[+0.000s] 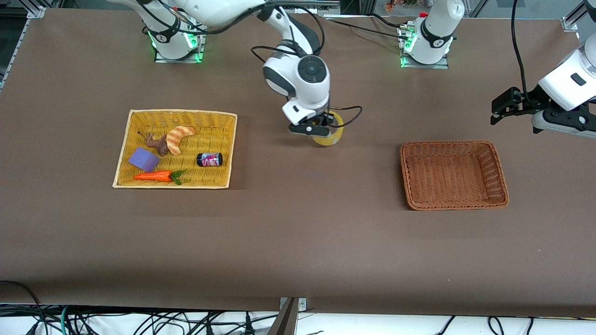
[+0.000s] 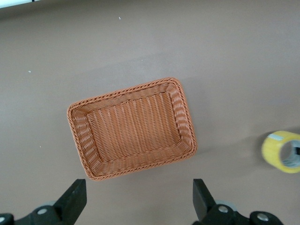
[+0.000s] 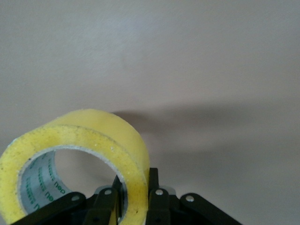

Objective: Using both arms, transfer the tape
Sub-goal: 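Carry the tape with the right gripper toward the basket and set it down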

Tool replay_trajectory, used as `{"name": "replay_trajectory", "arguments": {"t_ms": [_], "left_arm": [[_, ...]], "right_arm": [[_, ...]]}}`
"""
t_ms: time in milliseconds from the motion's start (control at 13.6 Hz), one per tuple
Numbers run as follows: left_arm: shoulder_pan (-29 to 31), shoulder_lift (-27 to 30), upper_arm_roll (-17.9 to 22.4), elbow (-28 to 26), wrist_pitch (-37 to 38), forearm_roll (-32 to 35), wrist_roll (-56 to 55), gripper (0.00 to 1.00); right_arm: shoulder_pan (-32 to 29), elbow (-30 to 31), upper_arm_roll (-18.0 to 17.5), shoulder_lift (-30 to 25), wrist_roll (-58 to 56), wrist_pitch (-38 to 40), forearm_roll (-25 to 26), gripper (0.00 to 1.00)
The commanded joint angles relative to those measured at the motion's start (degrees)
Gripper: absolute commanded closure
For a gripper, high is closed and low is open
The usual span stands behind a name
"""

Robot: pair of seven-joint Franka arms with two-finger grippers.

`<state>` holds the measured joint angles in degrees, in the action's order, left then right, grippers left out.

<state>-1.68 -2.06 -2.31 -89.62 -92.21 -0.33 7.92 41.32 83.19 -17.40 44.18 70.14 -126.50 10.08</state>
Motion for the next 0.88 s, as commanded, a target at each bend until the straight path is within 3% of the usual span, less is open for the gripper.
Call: {"name": "replay_trajectory", "arguments": {"t_ms": [0, 294, 368, 442, 515, 589, 810], "left_arm": [[0.0, -0.1, 0.0, 0.7, 0.9, -0.8, 0.9, 0.0], [-0.1, -3.3, -0.7, 0.6, 3.3, -0.9, 0.9, 0.0], [-0.1, -3.3, -0.9, 0.5, 3.8, -0.9, 0.7, 0.0], [-0.1, -3.3, -1.7, 0.6, 3.7, -0.8, 0.6, 0.0], [0.0, -3.3, -1.8, 0.6, 3.8, -0.8, 0.5, 0.0], [0.0, -3.3, -1.8, 0.6, 3.8, -0.8, 0.5, 0.0], [-0.1, -3.1, -2.8, 0.5, 3.9, -0.9, 0.4, 0.0]], "right_arm": [[3.3, -5.8, 2.0, 5.8, 4.6, -3.4, 1.6, 1.0], [3.6, -5.8, 2.1, 7.6, 6.5, -5.2, 4.2, 0.96], [3.2, -5.8, 2.1, 7.3, 6.2, -5.2, 4.1, 0.76], [2.9, -5.8, 2.0, 6.9, 6.0, -5.2, 4.1, 0.45], [2.1, -5.8, 2.0, 6.5, 6.0, -5.0, 3.9, 0.07], [1.7, -5.8, 2.0, 5.5, 6.0, -4.7, 3.8, 0.0], [-1.6, -5.3, 1.7, 0.1, 5.1, 1.5, 3.0, 0.0]]}}
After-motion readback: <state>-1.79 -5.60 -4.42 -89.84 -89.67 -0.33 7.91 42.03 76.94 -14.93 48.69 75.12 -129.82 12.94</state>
